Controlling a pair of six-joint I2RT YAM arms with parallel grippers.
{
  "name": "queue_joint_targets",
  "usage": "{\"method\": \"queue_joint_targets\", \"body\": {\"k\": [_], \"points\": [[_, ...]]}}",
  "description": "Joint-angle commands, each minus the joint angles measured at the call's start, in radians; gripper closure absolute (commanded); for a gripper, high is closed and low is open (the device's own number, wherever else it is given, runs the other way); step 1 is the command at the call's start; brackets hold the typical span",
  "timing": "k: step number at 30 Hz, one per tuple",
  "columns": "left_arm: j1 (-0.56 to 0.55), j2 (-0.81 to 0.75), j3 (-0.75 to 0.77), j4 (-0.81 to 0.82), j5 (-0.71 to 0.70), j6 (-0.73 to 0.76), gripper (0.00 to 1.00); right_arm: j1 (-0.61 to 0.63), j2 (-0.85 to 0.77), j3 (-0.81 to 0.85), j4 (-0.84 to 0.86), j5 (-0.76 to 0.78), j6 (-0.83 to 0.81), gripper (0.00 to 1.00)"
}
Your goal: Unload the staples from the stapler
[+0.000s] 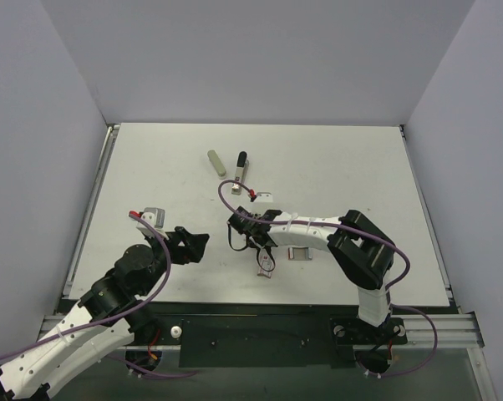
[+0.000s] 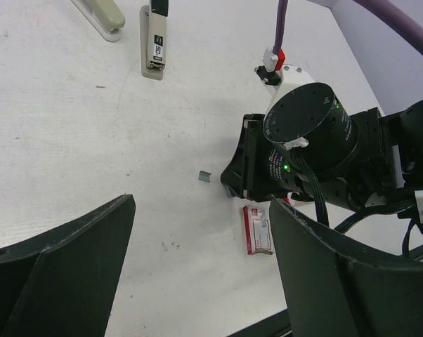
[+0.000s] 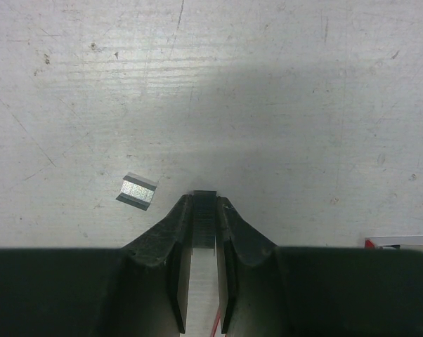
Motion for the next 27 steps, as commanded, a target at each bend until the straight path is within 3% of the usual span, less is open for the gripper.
{"method": "queue_joint_targets", "body": {"k": [1,11,27], "points": [[-0.003,0.001,0.009,-0.008,-0.021,0.010,0.12,0.007,-0.056,0.008,-0.074,0.015,-0.003,0.96],[-0.003,0.018,0.018,-0.010,-0.024,0.007,0.12,-0.001,-0.249,-0.066,-0.085,0.032,-0.057,0.95],[-0.003,0.018,0.030,-0.020,-0.044,0.012,0.12,-0.110,-0.503,-0.324,-0.122,-0.008,-0.195,0.96]]}}
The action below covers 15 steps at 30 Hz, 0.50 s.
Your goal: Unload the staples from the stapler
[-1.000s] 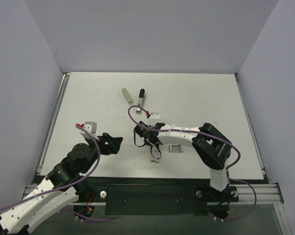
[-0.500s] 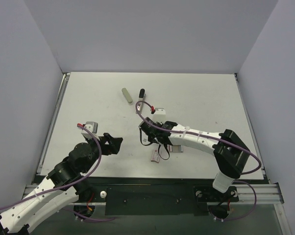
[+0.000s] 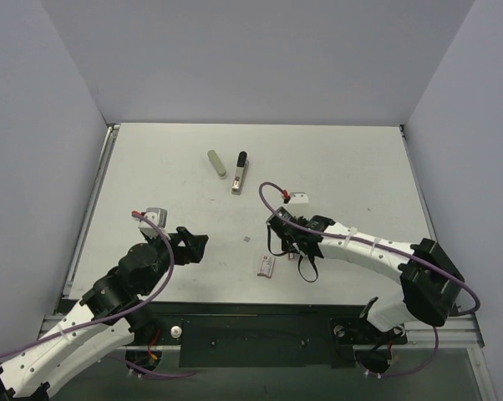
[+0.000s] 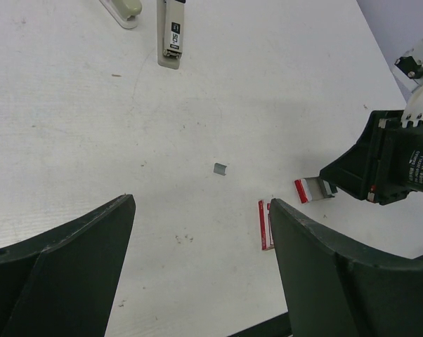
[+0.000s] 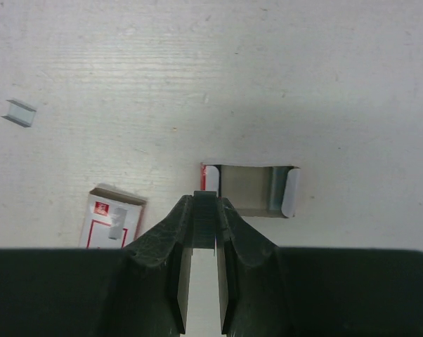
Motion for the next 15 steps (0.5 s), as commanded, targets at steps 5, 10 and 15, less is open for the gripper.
{"method": "queue_joint_targets", "body": {"k": [5,10,15], "points": [[-0.003,0.027,0.040,0.021,-0.021,0.020,0.12,-0.086,-0.096,-0.079,-0.027,-0.017,-0.063,0.96],[-0.003,0.044,0.041,0.047,-0.013,0.020,0.12,-0.102,-0.067,-0.079,-0.012,-0.034,-0.080,0.95],[-0.003,0.053,0.043,0.056,-0.009,0.023,0.12,-0.115,-0.038,-0.096,0.022,-0.049,-0.077,0.95]]}}
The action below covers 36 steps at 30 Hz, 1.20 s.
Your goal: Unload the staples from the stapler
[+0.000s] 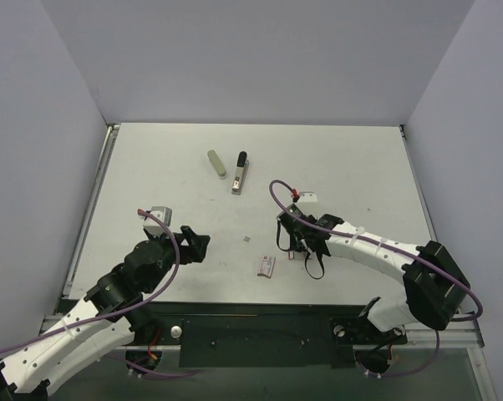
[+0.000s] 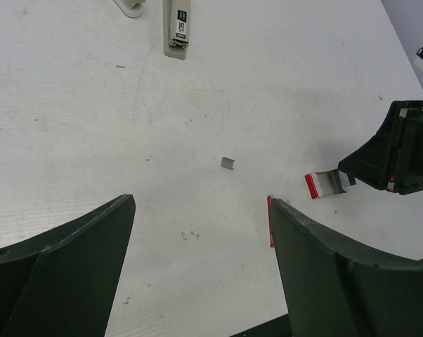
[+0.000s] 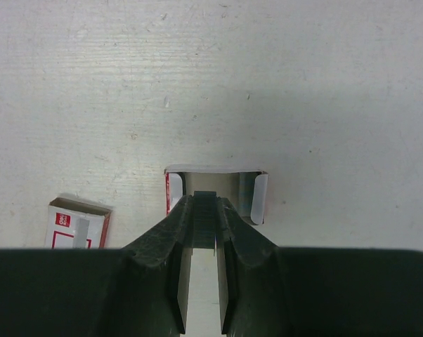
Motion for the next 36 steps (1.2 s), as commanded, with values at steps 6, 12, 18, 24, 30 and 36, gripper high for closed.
{"method": "queue_joint_targets", "body": {"k": [6,12,18,24,30,36], "points": [[-0.003,0.007,0.029,0.061,-0.003,0.020,0.12,-0.026,0.046,-0.049,0.058,-0.019,-0.016,0.95],[-0.003,0.007,0.020,0.073,-0.003,0.024,0.12,-0.042,0.046,-0.074,0.098,-0.036,-0.025,0.95],[-0.003,0.006,0.014,0.081,-0.003,0.027,0.12,-0.046,0.058,-0.086,0.129,-0.047,-0.030,0.95],[-0.003,-0.002,0.010,0.083,-0.002,0.030,0.12,-0.045,0.067,-0.089,0.143,-0.053,-0.030,0.95],[-0.003,-0.014,0.010,0.075,-0.006,0.034,0.12,-0.045,0.058,-0.099,0.150,-0.055,-0.025,0.95],[-0.003,-0.020,0.010,0.075,-0.006,0.034,0.12,-0.045,0.055,-0.111,0.163,-0.059,-0.020,0.93]]}}
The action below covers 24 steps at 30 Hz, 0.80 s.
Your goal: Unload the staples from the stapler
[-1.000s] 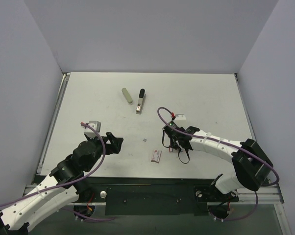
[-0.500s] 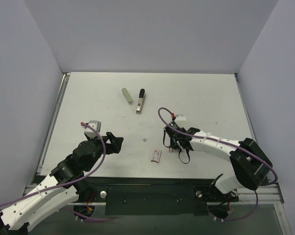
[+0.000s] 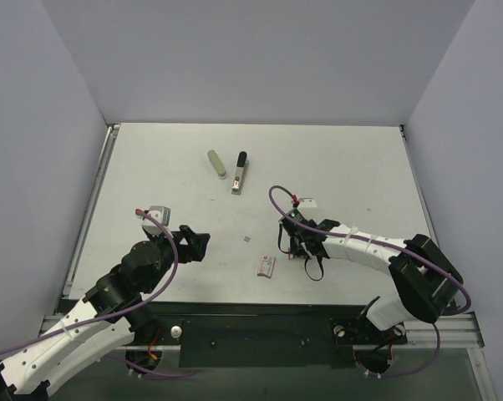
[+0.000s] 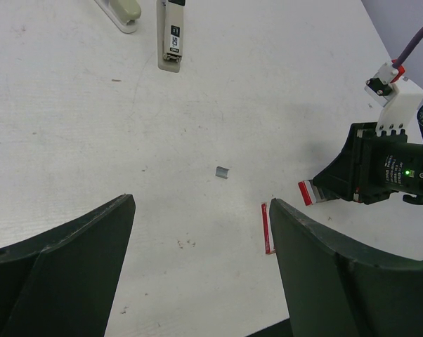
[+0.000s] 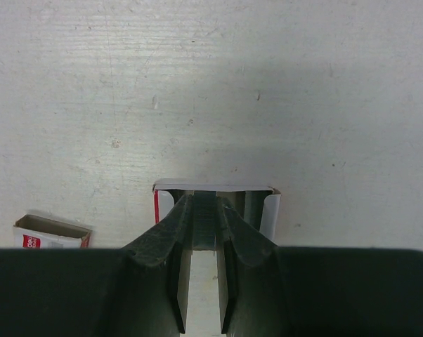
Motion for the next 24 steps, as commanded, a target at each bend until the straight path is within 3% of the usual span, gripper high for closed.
{"method": "queue_joint_targets", "body": {"k": [1,9,15,24], "points": [[-0.003,-0.007,0.011,0.046,-0.007,0.014,0.12,-0.006,-0.009,-0.012,0.004,0.005,0.004,0.92],[-0.003,-0.007,0.011,0.044,-0.007,0.016,0.12,-0.003,-0.010,-0.019,0.016,-0.003,0.005,0.89],[-0.003,-0.011,0.011,0.043,-0.009,0.016,0.12,-0.003,-0.015,-0.019,0.018,-0.008,0.005,0.79],[-0.003,-0.003,0.017,0.043,-0.007,0.017,0.12,0.003,-0.061,-0.025,0.015,0.000,0.004,0.75]]}}
